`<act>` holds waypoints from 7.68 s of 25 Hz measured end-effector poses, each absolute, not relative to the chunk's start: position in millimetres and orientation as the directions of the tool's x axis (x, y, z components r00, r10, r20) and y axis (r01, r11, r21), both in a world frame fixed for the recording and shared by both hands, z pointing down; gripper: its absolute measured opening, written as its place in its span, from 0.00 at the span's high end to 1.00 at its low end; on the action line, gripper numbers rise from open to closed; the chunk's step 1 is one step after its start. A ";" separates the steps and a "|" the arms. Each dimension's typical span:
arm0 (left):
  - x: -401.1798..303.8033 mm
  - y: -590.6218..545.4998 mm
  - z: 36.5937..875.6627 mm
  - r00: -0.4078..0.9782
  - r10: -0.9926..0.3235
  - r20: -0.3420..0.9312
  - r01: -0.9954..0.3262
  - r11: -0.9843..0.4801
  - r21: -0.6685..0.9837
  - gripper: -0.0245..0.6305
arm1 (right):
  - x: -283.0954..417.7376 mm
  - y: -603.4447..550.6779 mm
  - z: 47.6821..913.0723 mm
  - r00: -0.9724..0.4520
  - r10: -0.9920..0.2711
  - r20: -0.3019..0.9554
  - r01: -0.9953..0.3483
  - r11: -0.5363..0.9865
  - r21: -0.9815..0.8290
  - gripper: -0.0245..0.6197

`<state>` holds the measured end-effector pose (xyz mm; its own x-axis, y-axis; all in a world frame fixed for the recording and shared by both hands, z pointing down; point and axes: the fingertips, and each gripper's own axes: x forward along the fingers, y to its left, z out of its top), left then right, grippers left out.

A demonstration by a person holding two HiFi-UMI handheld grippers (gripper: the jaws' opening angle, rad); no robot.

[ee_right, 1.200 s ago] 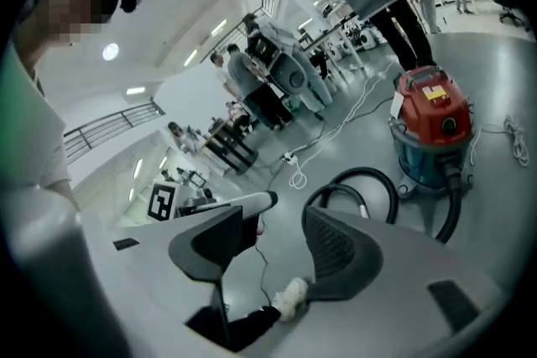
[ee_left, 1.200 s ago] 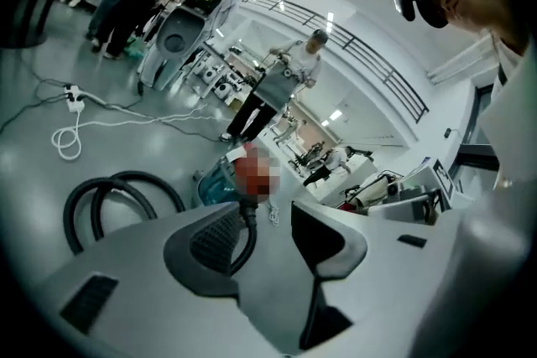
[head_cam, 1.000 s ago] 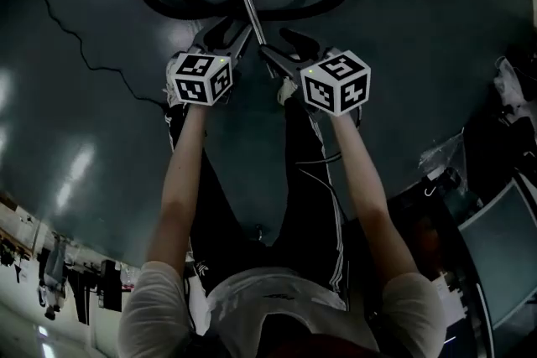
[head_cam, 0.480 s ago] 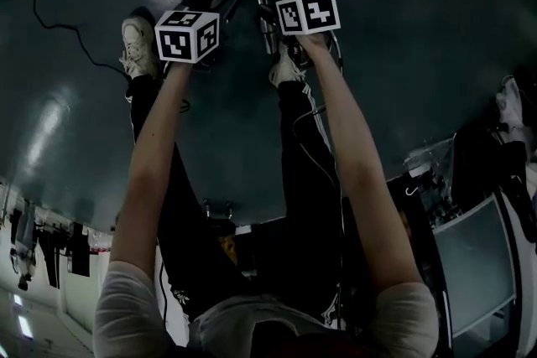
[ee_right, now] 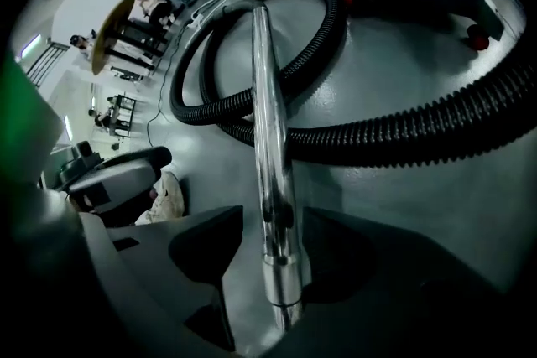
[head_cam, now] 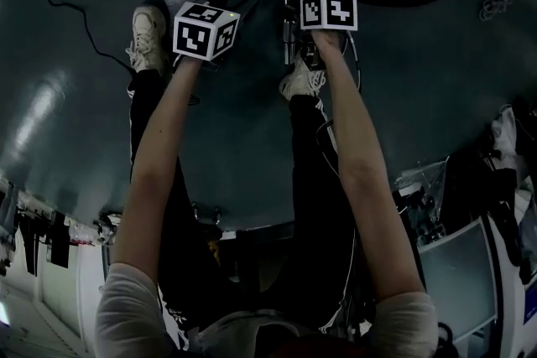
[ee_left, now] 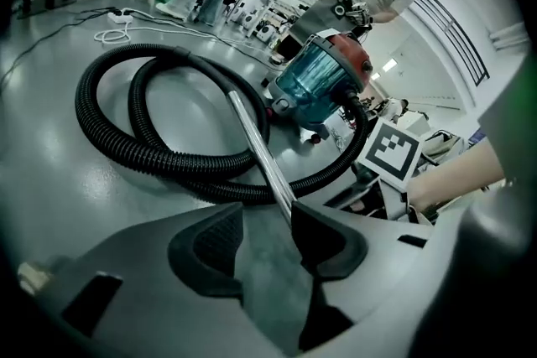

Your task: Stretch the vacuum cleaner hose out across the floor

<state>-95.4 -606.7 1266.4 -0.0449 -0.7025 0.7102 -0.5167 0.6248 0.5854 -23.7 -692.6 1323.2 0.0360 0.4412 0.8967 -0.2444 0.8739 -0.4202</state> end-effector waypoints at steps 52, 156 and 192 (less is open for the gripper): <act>-369.8 -400.2 550.5 -0.610 -0.633 0.476 -0.687 0.722 0.081 0.68 | -458.5 -619.1 527.3 -0.691 -0.314 0.652 0.700 -0.517 0.493 0.74; 258.6 -367.0 470.4 -0.825 -0.392 0.408 -0.006 0.727 0.687 0.88 | 426.2 -635.7 681.5 -0.495 0.393 0.775 -0.531 0.569 -0.628 0.65; 251.2 -399.0 515.7 -0.460 -0.831 0.313 0.348 0.155 0.925 0.74 | 262.0 -657.0 578.7 -0.807 0.149 0.572 -0.580 -0.014 -0.815 0.88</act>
